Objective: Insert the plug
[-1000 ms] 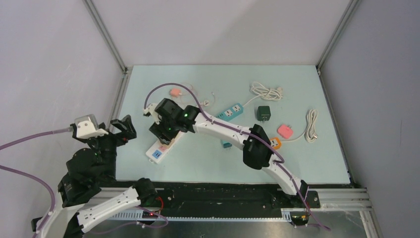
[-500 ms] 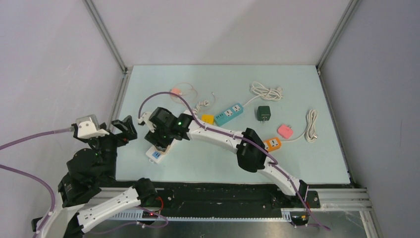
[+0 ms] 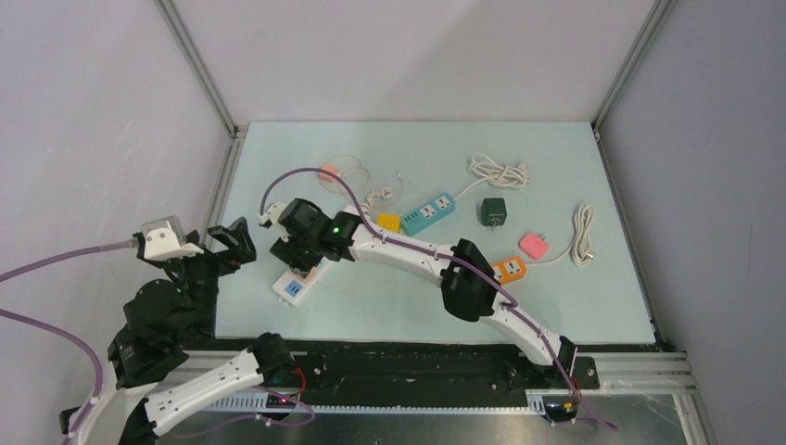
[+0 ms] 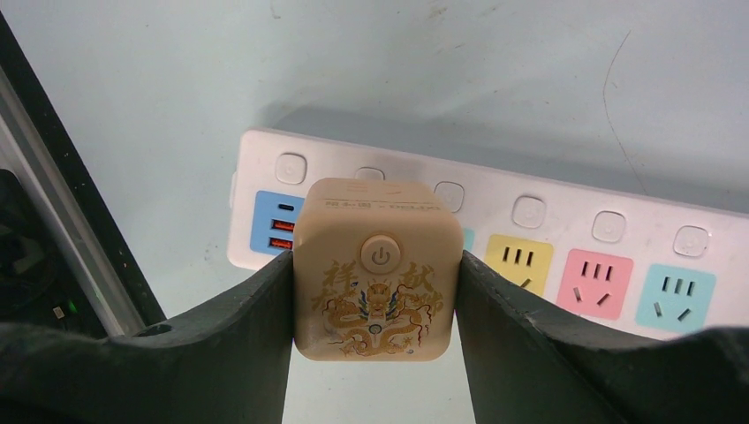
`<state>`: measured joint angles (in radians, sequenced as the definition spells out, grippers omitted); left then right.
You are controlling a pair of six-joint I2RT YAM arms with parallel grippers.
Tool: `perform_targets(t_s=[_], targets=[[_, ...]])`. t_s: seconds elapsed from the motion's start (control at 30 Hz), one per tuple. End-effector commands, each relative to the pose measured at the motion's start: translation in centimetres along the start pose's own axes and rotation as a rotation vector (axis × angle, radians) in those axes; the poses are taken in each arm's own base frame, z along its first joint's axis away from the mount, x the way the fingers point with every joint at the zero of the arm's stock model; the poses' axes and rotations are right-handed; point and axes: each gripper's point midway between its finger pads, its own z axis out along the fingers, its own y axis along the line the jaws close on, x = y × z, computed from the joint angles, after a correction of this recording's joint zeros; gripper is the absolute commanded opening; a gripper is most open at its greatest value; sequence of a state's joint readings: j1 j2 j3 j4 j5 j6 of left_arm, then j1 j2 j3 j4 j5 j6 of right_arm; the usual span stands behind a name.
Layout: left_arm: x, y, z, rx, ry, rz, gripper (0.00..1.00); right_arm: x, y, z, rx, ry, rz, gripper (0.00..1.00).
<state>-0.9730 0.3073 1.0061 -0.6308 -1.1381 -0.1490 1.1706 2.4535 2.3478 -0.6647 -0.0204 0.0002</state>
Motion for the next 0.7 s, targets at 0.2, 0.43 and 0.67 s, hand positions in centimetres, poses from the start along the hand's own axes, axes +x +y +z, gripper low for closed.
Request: perform_targets(t_s=[0.2, 0.43, 0.67], targets=[[0.7, -0.2, 0.2, -0.007, 0.005, 0.018, 0.99, 0.4, 1.1, -1.1, -0.021, 0.044, 0.054, 0.29], [0.5, -0.9, 0.1, 0.031, 0.008, -0.009, 0.98, 0.8, 1.2, -1.6, -0.041, 0.066, 0.067, 0.28], [0.9, -1.5, 0.3, 0.041, 0.018, 0.008, 0.98, 1.2, 1.2, -1.1, -0.045, 0.077, 0.068, 0.29]])
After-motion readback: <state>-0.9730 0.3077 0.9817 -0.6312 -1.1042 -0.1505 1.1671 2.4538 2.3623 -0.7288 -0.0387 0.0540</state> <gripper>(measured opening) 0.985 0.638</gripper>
